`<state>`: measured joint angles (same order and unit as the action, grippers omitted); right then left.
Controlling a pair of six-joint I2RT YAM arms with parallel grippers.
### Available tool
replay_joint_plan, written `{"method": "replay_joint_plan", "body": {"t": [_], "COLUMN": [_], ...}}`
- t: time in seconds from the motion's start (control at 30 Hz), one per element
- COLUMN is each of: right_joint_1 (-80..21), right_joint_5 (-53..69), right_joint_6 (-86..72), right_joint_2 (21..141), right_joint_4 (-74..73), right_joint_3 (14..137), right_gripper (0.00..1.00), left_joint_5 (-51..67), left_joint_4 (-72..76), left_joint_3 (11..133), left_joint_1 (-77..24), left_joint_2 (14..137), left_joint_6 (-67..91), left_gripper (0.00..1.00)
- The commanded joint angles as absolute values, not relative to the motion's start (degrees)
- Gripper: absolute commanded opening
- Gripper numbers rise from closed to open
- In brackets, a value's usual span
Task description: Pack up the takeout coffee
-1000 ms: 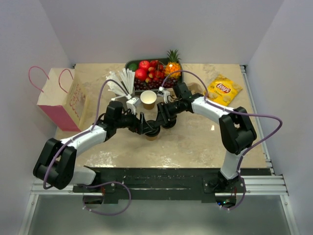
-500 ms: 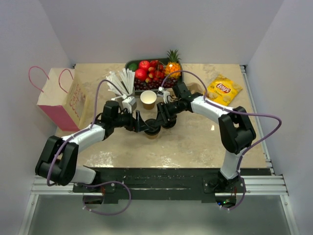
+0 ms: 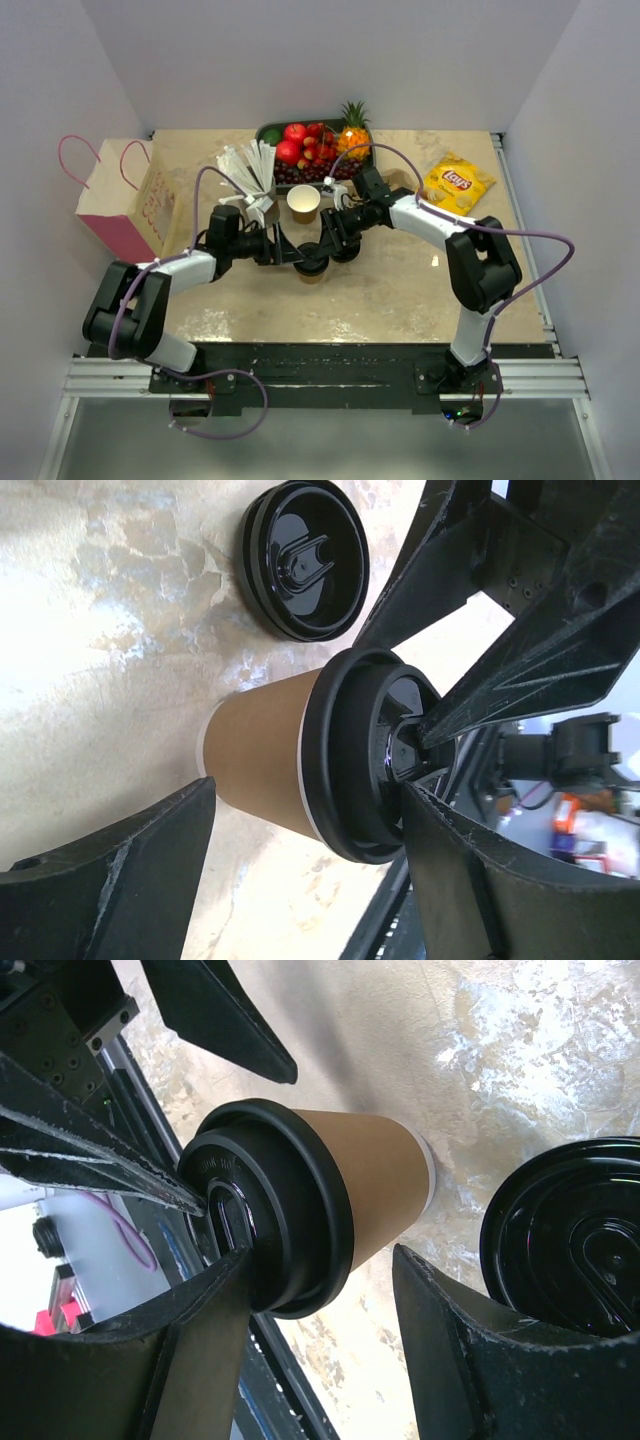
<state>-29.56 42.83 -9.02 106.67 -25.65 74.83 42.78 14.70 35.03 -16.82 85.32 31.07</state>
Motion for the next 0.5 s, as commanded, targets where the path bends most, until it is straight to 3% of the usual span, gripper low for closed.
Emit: {"method": "replay_joint_plan", "body": {"t": [0.0,0.33,0.47], "right_joint_1": [-29.36,-29.44,-29.36], "right_joint_5": [39.20,40.16,41.48], "right_joint_6": [-9.23,-11.95,-11.69], "right_joint_2": [108.54,110.83,110.83], "right_joint_4": [-26.46,-25.14,-24.87], "right_joint_3": [76.55,76.64,76.90], "right_gripper": [0.60,0.59,0.59], "left_joint_5": [35.42,32.96,39.10], "left_joint_4": [10.90,11.51,18.63], "left_joint_3": [32.52,27.87,26.71], "left_joint_1": [-15.21,-10.82,-11.68], "left_joint_2": [90.52,92.29,90.18], "left_joint_6": [31.90,36.38,36.12], "left_gripper": [0.77,0.75,0.70]}}
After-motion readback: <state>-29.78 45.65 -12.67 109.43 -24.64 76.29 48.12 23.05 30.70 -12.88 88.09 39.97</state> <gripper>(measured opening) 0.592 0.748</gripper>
